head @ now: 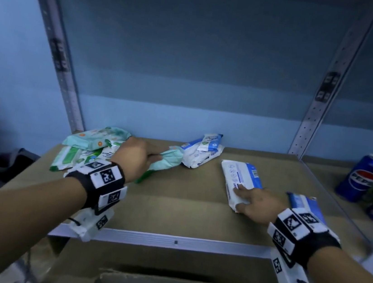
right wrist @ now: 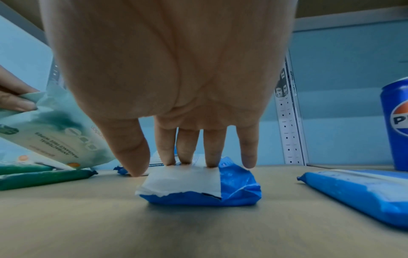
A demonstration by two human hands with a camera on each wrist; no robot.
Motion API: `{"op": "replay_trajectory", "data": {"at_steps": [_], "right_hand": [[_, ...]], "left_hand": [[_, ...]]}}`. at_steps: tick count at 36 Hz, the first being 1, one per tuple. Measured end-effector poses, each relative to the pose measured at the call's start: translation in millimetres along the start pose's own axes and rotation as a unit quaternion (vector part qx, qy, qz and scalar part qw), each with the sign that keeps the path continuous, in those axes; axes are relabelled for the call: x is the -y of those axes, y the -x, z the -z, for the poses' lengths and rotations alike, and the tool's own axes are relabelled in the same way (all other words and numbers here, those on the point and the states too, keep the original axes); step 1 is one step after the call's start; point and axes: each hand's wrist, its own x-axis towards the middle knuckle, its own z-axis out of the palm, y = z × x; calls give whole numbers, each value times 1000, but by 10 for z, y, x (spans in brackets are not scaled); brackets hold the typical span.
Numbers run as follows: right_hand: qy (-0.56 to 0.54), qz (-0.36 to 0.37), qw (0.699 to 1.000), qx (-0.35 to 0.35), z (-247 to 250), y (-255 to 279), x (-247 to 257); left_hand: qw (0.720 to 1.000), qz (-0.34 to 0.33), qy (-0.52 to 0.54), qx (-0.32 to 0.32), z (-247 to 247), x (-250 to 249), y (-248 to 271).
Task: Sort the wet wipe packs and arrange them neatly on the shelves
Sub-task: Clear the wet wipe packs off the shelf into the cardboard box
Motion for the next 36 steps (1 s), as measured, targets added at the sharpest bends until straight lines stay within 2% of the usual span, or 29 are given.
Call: {"op": "replay_trajectory", "data": {"at_steps": [6,9,11,15,18,21,25,28,32,36], "right_hand": [[-31,22,999,-7,-38,392,90],[-42,30,998,-18,-58,573,130],[-61,34,996,-51,-51,671,149],[-85,7,989,-120,-39,745,174],[-46,-36,994,-96,-144,677,201],[-42,-84,994,-54,-307,581,244],[-90,-110,987,-76,-486,514,302],[-81,-117,986,-90,-551,517,320],[-63,-114,986,-100,-571,554,312],[-66,-102,985,-122,-599,631,298]], "left_hand": [[997,-68,28,38,141,-115,486],[994,-65,67,59,138,-149,729],[993,-64,79,66,114,-143,863],[990,0,48,130,87,-100,1054],[983,43,26,179,39,-133,1136],[981,91,37,165,0,-233,1156],[970,203,66,118,-105,-401,1119],[954,269,68,114,-247,-477,1073],[947,299,29,116,-399,-557,1051],[950,303,15,78,-489,-526,1060]]}}
